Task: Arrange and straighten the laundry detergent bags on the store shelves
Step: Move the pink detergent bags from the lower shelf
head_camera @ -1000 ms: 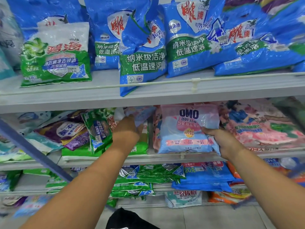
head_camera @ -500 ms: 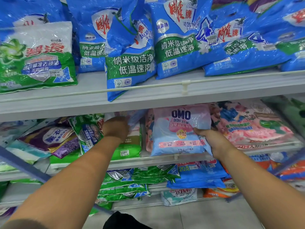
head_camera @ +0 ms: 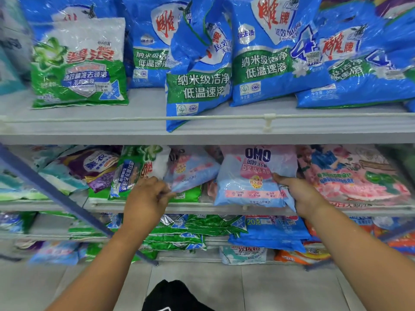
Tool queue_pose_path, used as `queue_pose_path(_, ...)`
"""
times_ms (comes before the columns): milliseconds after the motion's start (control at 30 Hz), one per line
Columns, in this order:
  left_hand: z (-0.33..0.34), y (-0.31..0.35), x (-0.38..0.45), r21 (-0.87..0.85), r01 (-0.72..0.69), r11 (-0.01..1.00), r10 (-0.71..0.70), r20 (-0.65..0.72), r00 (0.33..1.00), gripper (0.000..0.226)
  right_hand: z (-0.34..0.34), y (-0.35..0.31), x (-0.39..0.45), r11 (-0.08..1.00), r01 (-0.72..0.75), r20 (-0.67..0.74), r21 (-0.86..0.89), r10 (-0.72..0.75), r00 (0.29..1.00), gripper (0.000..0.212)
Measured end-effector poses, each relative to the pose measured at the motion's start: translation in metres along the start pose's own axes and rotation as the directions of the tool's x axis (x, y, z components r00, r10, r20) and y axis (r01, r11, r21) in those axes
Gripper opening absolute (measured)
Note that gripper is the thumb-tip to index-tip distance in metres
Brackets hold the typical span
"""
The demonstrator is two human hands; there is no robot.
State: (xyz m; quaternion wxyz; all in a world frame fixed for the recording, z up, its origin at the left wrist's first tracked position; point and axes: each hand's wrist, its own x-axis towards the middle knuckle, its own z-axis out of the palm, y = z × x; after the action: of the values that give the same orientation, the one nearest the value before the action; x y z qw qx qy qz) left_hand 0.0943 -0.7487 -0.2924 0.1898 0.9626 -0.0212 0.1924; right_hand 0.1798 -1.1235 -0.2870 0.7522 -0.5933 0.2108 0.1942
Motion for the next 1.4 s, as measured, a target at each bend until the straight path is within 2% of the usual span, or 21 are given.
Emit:
queue_pose_path(167,0.008,0.018,-0.03,-0.052,0.251,0.967,-0.252,-0.007,0.968,0.031,-0.003,-0.01,-0.015,0.999,-0.029,-0.014,-0.037,0.029,0.999,0.019)
queue_pose_path(200,0.008,0.022,-0.037,-0.108,0.371,0.922,-0.372,0.014,0.928,0.031,-0.006,-0.013,-0.017,0.999,-0.024,-0.021,-0.04,0.023,1.0,0.017)
queue_pose_path(233,0.007,0.027,-0.043,-0.205,0.526,0.825,-0.526,0.06,0.848,0.033,-0.009,-0.016,-0.019,0.999,-0.015,-0.038,-0.046,0.013,0.999,0.019)
queue_pose_path(267,0.002,0.036,-0.044,-0.336,0.691,0.64,-0.685,0.158,0.711,0.038,-0.011,-0.019,-0.021,0.998,-0.009,-0.049,-0.061,0.006,0.999,0.022)
queue_pose_path(300,-0.002,0.047,-0.04,-0.451,0.811,0.373,-0.779,0.322,0.537,0.043,-0.012,-0.022,-0.024,0.998,-0.003,-0.064,-0.068,-0.001,0.998,0.021)
queue_pose_path(333,-0.004,0.056,-0.034,-0.526,0.846,0.091,-0.76,0.513,0.4,0.046,-0.01,-0.026,-0.029,0.997,0.006,-0.065,-0.078,-0.011,0.998,0.018)
queue_pose_path(367,-0.005,0.065,-0.024,-0.534,0.835,-0.133,-0.657,0.678,0.33,0.053,-0.007,-0.028,-0.033,0.996,-0.001,-0.069,-0.086,-0.005,0.998,0.016)
queue_pose_path(400,-0.004,0.074,-0.013,-0.512,0.819,-0.259,-0.542,0.779,0.316,0.064,-0.006,-0.029,-0.035,0.995,-0.02,-0.078,-0.101,0.012,0.997,0.017)
queue_pose_path(433,0.001,0.081,-0.003,-0.502,0.804,-0.32,-0.47,0.82,0.325,0.075,-0.003,-0.03,-0.037,0.992,-0.038,-0.093,-0.119,0.027,0.995,0.021)
queue_pose_path(500,0.013,0.089,0.012,-0.53,0.76,-0.376,-0.461,0.818,0.343,0.077,-0.004,-0.026,-0.037,0.99,-0.046,-0.087,-0.133,0.034,0.996,0.031)
queue_pose_path(600,0.021,0.091,0.023,-0.577,0.709,-0.405,-0.512,0.786,0.348,0.06,-0.009,-0.02,-0.029,0.979,-0.08,-0.074,-0.186,0.067,0.995,0.055)
queue_pose_path(667,0.02,0.09,0.027,-0.613,0.687,-0.39,-0.527,0.76,0.38,0.049,-0.026,-0.008,-0.008,0.984,-0.083,-0.08,-0.158,0.071,0.994,0.047)
queue_pose_path(767,0.009,0.089,0.018,-0.618,0.671,-0.409,-0.517,0.763,0.388,0.036,-0.025,-0.008,-0.01,0.981,-0.085,-0.072,-0.176,0.073,0.995,0.077)
queue_pose_path(800,0.005,0.088,0.01,-0.606,0.671,-0.427,-0.504,0.776,0.38,0.034,-0.028,-0.007,-0.009,0.986,-0.059,-0.072,-0.156,0.048,0.996,0.068)
queue_pose_path(867,0.0,0.082,-0.011,-0.573,0.675,-0.465,-0.444,0.81,0.382,0.029,-0.01,-0.019,-0.036,0.983,-0.063,-0.088,-0.173,0.048,0.995,0.035)
queue_pose_path(933,-0.004,0.071,-0.031,-0.54,0.694,-0.476,-0.39,0.837,0.383,0.027,-0.006,-0.025,-0.048,0.979,-0.074,-0.126,-0.192,0.051,0.991,0.024)
queue_pose_path(1033,-0.008,0.047,-0.052,-0.491,0.752,-0.44,-0.336,0.867,0.369,0.04,-0.013,-0.032,-0.05,0.989,-0.04,-0.13,-0.146,0.021,0.991,0.024)
queue_pose_path(1133,-0.01,0.021,-0.067,-0.48,0.775,-0.411,-0.329,0.871,0.365,0.039,-0.016,-0.035,-0.051,0.992,-0.06,-0.156,-0.113,0.042,0.987,0.033)
queue_pose_path(1233,-0.017,0.002,-0.066,-0.543,0.663,-0.515,-0.302,0.839,0.453,0.045,-0.011,-0.035,-0.05,0.992,-0.066,-0.147,-0.109,0.049,0.988,0.036)
queue_pose_path(1300,-0.021,-0.002,-0.058,-0.566,0.587,-0.578,-0.323,0.82,0.473,0.049,0.0,-0.036,-0.056,0.993,-0.036,-0.126,-0.11,0.022,0.992,0.027)
queue_pose_path(1400,-0.022,-0.006,-0.049,-0.537,0.532,-0.654,-0.313,0.833,0.456,0.051,0.014,-0.034,-0.061,0.996,0.013,-0.144,-0.091,-0.026,0.989,0.016)
